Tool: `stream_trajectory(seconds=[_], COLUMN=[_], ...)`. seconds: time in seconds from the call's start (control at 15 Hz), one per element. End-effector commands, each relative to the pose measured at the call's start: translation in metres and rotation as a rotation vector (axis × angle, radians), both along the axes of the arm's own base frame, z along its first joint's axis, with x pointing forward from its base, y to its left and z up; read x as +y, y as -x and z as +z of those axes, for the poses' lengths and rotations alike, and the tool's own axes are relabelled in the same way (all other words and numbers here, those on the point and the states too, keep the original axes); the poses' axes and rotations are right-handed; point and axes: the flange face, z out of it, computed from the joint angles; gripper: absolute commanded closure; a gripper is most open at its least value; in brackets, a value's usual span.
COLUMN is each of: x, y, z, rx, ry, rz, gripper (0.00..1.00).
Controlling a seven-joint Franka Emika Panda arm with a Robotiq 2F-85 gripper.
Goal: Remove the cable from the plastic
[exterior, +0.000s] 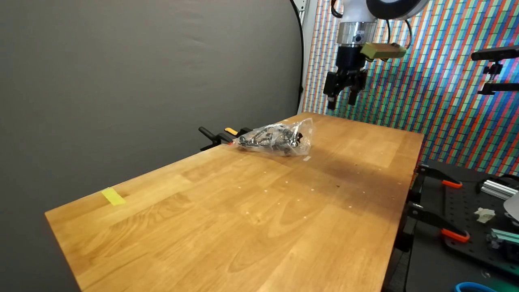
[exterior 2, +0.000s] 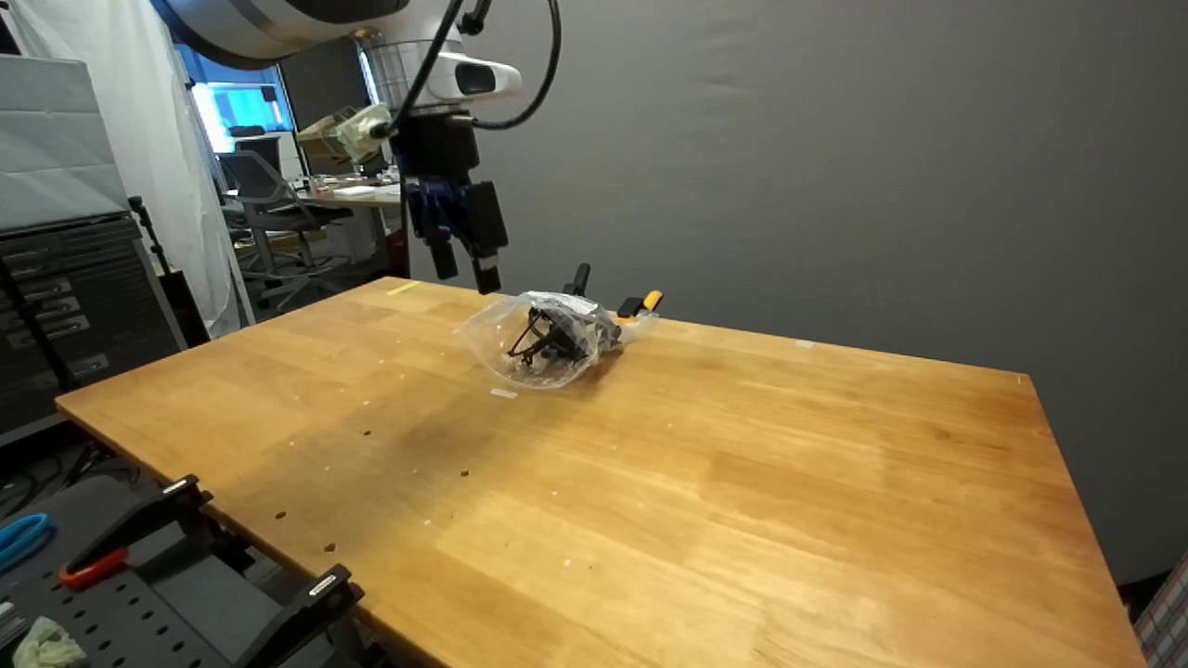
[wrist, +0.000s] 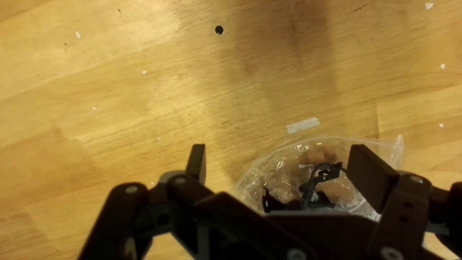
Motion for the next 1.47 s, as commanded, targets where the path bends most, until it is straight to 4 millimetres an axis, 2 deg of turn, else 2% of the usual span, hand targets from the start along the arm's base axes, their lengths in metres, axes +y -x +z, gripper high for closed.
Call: stream_trajectory(seconds=[0.0,0.4,0.73,0.93,1.4], x=[0.0,0.0,0.003,0.004,-0.007], y=[-0.01,-0.027,-0.041,-0.055,-0.085], z=[-0.025,-0.067,-0.094,-0.103,-0.118], rx=[-0.033,-0.102,-0.123,-0.155,-0.239], ry=[-0.006,0.027,-0.011,-0.038,-0.069], rz=[0.011,0.018,-0.03,-0.083,-0.192], gripper=[0.0,0.0,0.0,0.0,0.0])
